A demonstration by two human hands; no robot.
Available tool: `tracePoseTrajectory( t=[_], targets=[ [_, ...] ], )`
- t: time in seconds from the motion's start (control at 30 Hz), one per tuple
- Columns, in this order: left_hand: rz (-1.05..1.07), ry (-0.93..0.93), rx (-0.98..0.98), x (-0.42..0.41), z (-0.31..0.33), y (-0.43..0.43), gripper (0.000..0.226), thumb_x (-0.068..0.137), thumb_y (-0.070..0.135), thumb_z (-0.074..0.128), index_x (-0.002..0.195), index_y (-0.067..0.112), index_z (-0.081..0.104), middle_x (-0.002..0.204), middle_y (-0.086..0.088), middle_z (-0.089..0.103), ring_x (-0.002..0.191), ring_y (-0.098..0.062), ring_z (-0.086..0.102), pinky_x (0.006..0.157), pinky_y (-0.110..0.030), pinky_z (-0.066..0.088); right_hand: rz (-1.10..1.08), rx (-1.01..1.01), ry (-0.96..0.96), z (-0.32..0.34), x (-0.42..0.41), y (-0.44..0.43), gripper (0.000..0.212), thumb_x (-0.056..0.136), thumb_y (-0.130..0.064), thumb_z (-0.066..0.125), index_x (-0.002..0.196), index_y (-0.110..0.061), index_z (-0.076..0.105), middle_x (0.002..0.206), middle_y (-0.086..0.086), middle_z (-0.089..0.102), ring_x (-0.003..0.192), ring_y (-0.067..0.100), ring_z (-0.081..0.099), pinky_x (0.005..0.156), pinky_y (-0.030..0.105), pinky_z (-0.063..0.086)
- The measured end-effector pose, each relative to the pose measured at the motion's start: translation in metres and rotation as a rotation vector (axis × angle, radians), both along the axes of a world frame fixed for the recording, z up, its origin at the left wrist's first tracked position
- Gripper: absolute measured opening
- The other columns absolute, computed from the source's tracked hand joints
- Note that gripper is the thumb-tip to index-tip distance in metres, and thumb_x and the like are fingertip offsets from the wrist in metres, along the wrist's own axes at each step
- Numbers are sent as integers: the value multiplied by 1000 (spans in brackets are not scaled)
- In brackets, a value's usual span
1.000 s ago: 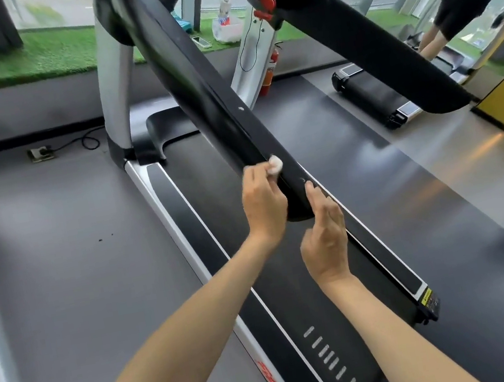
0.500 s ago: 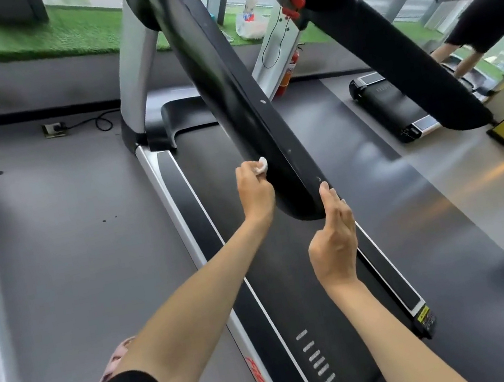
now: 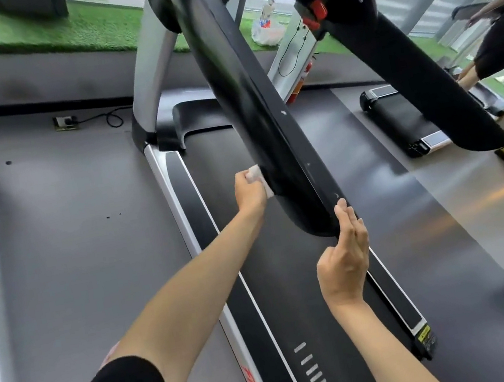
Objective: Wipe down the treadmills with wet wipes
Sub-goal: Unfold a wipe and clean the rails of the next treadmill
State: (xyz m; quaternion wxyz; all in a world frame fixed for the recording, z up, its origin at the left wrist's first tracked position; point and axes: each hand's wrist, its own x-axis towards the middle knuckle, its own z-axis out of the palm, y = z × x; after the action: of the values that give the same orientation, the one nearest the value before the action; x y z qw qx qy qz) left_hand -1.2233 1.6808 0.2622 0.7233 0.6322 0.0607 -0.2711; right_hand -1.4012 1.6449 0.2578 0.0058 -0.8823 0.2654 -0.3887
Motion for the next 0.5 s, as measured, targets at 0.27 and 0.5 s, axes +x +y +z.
tracePoseTrajectory(
  t=[0.27, 0.5],
  targets=[
    [67, -508, -12, -35, 18, -13, 14, 98, 4, 41, 99, 10, 53, 101, -1, 50, 90, -17, 50, 81, -26, 39, 9, -9, -7, -2, 0, -1, 83, 61, 33, 42, 136, -2, 40, 139, 18, 51, 133, 28, 42, 112, 44, 35],
    [-197, -1162, -99, -86, -26, 6, 22, 86, -12, 53, 101, 1, 60, 94, -10, 55, 86, -20, 55, 83, -20, 47, 44, -43, -23, -1, -4, -5, 63, 77, 20, 31, 135, -3, 41, 138, 18, 52, 131, 27, 44, 116, 37, 29]
  ],
)
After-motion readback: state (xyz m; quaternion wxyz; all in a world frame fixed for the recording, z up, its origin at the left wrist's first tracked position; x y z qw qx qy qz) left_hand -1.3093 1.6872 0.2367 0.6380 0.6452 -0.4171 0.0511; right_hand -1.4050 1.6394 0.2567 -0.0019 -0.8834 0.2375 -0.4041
